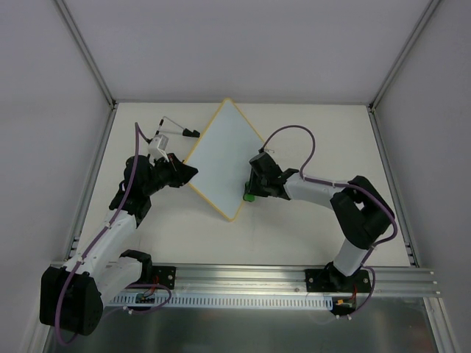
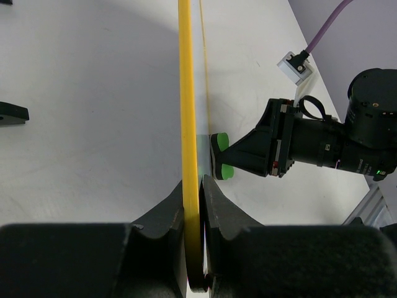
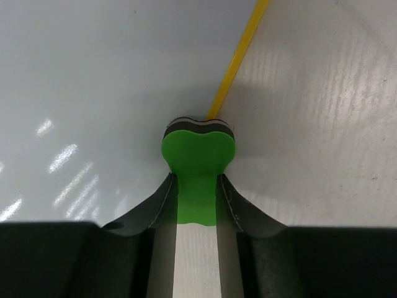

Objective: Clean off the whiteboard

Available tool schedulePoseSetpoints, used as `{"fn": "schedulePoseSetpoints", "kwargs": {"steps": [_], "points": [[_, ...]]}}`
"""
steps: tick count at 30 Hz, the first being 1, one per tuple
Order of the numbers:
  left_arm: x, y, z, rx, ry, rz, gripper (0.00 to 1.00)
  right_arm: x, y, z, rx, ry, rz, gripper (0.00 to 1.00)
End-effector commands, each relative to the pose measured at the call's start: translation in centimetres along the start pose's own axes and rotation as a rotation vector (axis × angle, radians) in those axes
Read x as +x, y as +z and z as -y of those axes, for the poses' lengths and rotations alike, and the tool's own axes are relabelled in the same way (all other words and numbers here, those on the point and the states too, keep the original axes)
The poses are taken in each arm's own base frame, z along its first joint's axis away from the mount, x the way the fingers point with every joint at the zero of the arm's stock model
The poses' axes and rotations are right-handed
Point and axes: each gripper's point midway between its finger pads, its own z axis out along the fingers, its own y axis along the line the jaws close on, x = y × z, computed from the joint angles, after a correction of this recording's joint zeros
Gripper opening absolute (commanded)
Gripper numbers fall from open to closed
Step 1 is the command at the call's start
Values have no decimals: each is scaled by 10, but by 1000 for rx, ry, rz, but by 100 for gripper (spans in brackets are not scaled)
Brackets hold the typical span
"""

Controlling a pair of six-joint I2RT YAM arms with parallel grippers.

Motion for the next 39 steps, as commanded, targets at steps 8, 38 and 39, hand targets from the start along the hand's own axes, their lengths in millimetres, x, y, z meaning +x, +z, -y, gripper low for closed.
{"fn": "schedulePoseSetpoints", "kwargs": {"steps": [8,38,39], "points": [[13,1,1,27,32,-42,0,34,-3,-11,-12,-28,-109,0],[7,3,1,19,52,-28,0,-38,-28,32,51,-19,8,0],[7,3,0,17,51,-27,0,-33,-27,29,50,-22,-9,0]]}}
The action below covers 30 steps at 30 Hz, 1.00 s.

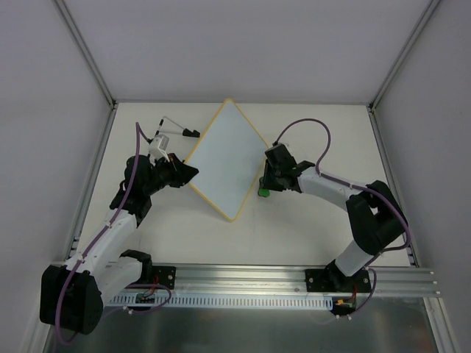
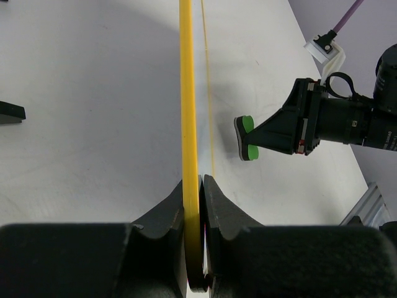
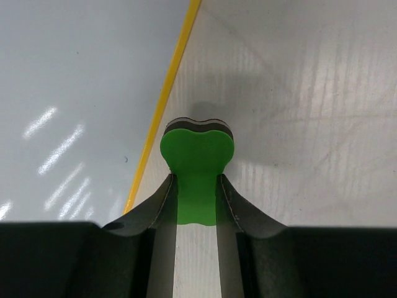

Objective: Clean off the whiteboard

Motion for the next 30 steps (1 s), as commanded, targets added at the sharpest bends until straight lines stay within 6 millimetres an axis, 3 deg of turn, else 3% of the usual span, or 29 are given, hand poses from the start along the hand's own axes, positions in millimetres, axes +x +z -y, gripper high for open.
{"fn": "schedulePoseSetpoints", "kwargs": {"steps": [1,8,13,24,30], "points": [[7,2,0,16,53,-27,0,-5,0,-18,-30,-14,-11,0],[6,2,2,24,54,-25,0,26,13,-38,-38,-59,-82,0],[7,3,2,25,50,-29,0,35,16,-42,-13,-88,-109,0],[9,4,2,31,45,-35,0,40,13,-59,-61,-129,-142,0],[10,5,1,33,45,-41,0,29,2,-74,-110,-170,-105,0]]}}
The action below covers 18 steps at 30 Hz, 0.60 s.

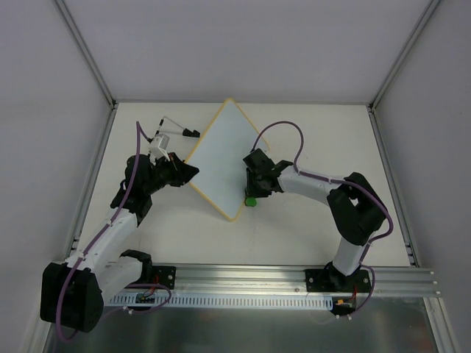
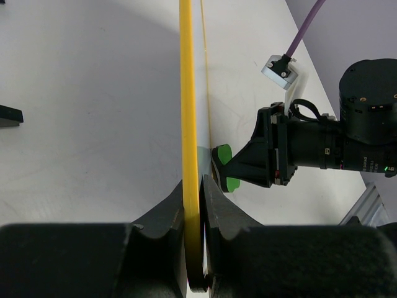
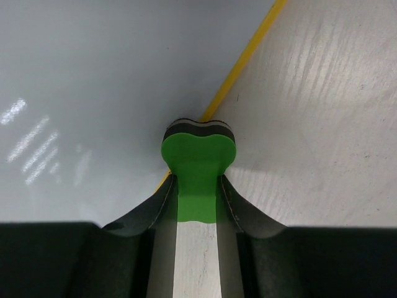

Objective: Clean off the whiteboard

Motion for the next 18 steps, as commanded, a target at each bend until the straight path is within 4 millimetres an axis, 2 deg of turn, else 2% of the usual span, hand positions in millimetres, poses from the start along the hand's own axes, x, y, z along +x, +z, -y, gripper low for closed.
{"fn": "schedulePoseSetpoints", "kwargs": {"steps": [1,5,8,11,13,15,18], "points": [[10,2,1,24,50,-38,0,-16,-13,-29,-94,-38,41,0],[10,3,1,24,51,-38,0,-19,-16,-30,-94,-36,53,0],[8,2,1,22,53,-32,0,-20,-10,-12,-31,-13,62,0],[8,1,1,21,56,-28,0,-23,-4,16,47,45,60,0],[8,1,1,20,58,-26,0,-24,-4,24,69,45,57,0],[8,1,1,21,58,-27,0,-27,-3,27,75,50,60,0],[8,1,2,24,55,-28,0,-30,-3,22,60,39,59,0]]}}
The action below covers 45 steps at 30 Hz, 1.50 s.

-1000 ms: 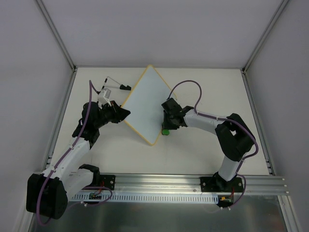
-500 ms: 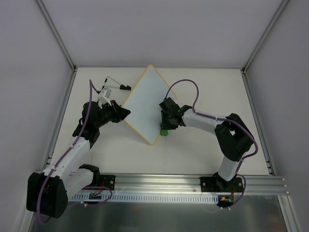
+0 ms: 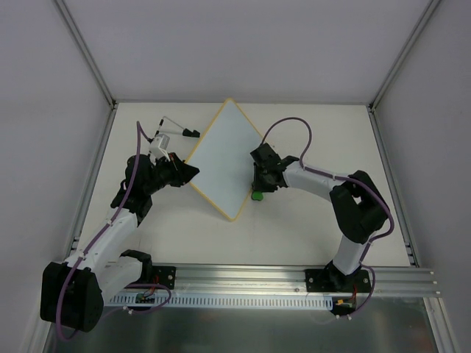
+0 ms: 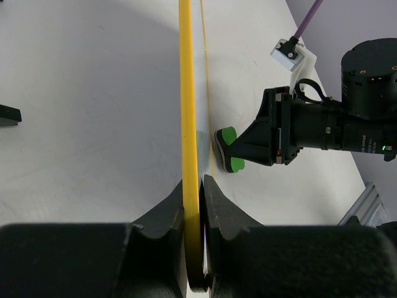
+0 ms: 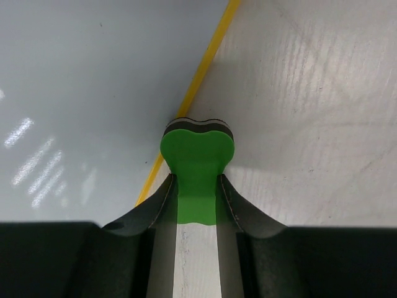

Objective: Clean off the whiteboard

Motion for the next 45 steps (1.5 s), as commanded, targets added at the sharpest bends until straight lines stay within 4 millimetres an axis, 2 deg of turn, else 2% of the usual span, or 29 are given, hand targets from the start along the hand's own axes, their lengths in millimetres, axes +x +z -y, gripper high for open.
{"fn": "schedulePoseSetpoints", "kwargs": {"steps": [1,5,10,12,15,18,19,20,21,24,25,27,28,30,31,33,34,37,41,42,45], "points": [[7,0,2,24,57,-27,0,-10,-3,-5,-3,-2,23,0],[6,1,3,26,55,-26,0,-7,-4,-14,-29,-11,9,0],[5,1,3,24,53,-25,0,8,-5,-27,-62,-45,-21,0],[5,1,3,25,56,-24,0,10,-4,-27,-57,-45,-20,0],[-1,1,4,23,65,-9,0,-3,-8,-11,-9,-27,28,0],[-8,2,8,28,71,4,0,-25,-16,28,74,34,92,1],[-10,2,9,30,74,9,0,-33,-20,50,121,60,103,3],[-14,2,11,34,78,15,0,-40,-24,64,153,72,118,5],[-16,3,12,36,80,20,0,-53,-29,86,200,108,143,7],[-24,3,16,43,82,38,0,-64,-33,126,277,157,138,16],[-25,4,17,45,80,43,0,-63,-31,134,292,166,124,24],[-32,4,20,55,77,66,0,-66,-27,145,293,194,109,30],[-35,4,22,60,75,72,0,-67,-24,157,307,225,96,38],[-41,5,26,69,69,91,0,-68,-21,163,304,238,84,47],[-44,5,27,73,68,100,0,-69,-20,168,302,253,78,58],[-51,5,31,86,66,124,0,-70,-20,168,287,252,73,69],[-53,4,33,90,65,134,0,-72,-22,169,284,252,78,79],[-67,2,40,106,65,188,0,-80,-38,166,256,223,117,90],[-87,-3,52,134,51,262,0,-92,-72,157,191,175,197,93],[-94,-5,55,138,54,283,0,-98,-89,152,162,165,240,93],[-118,-11,66,156,65,357,0,-100,-109,146,119,111,278,93]]}}
